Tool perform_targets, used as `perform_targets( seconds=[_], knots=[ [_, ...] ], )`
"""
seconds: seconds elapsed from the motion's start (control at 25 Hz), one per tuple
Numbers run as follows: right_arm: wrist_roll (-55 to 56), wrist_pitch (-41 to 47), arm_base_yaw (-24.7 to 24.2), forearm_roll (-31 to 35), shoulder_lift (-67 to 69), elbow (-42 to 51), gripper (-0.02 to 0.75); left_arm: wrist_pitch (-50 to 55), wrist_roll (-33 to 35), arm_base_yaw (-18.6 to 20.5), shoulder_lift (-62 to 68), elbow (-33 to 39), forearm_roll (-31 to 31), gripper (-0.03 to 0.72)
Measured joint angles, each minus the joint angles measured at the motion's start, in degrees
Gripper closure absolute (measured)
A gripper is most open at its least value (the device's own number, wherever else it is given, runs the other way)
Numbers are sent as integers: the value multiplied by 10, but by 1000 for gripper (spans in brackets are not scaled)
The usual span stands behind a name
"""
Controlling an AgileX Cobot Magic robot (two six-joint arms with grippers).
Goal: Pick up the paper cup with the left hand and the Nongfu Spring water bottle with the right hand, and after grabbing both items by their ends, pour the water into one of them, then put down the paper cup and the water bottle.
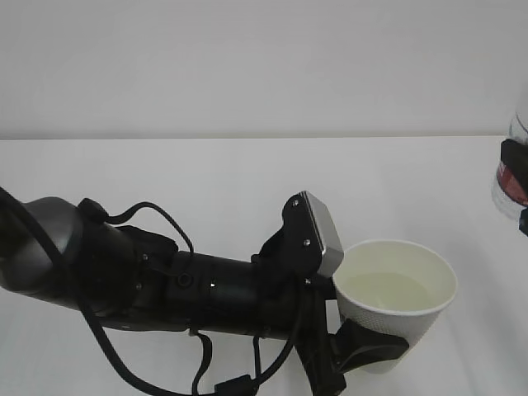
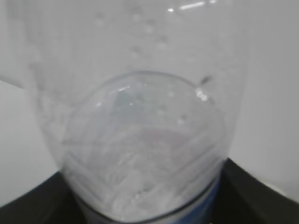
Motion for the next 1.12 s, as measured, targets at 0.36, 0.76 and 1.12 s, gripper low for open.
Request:
perform_targets(
  seconds=[0.36,0.76,1.12],
  knots=[
    [70,-10,0,4,77,0,252,0,0,0,0,0,0,199],
    [120,-121,0,9,160,23,252,0,0,0,0,0,0,199],
    [124,-288,0,54,275,80,252,5,0,0,0,0,0,199]
  ],
)
